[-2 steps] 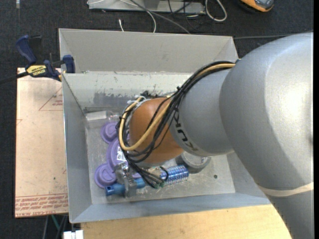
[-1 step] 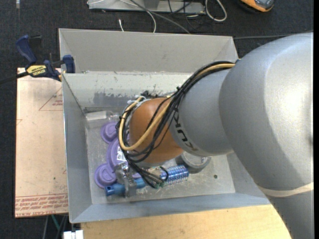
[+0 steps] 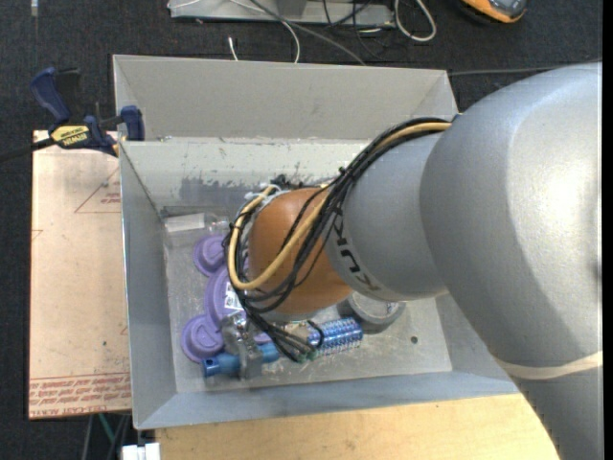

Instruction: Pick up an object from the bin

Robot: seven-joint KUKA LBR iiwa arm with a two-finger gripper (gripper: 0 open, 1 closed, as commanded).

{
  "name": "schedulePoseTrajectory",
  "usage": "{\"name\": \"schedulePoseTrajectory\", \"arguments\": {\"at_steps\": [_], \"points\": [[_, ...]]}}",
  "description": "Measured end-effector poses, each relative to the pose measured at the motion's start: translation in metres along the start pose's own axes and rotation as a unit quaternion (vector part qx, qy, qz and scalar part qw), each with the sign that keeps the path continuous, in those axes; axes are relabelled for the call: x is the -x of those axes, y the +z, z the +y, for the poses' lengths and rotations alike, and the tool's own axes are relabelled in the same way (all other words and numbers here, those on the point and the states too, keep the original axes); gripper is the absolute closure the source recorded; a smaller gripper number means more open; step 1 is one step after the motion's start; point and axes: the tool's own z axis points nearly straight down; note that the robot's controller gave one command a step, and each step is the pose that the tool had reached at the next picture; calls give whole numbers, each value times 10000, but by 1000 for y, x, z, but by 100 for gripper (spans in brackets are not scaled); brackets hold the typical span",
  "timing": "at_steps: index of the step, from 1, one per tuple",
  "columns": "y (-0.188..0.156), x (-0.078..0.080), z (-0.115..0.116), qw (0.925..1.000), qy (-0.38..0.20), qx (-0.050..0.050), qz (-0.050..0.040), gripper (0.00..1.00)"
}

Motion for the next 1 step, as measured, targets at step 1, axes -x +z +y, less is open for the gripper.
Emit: {"name": "schedulePoseTrajectory", "arguments": {"at_steps": [1], "points": [[0, 0, 0, 10000, -1, 1, 0, 100]]}}
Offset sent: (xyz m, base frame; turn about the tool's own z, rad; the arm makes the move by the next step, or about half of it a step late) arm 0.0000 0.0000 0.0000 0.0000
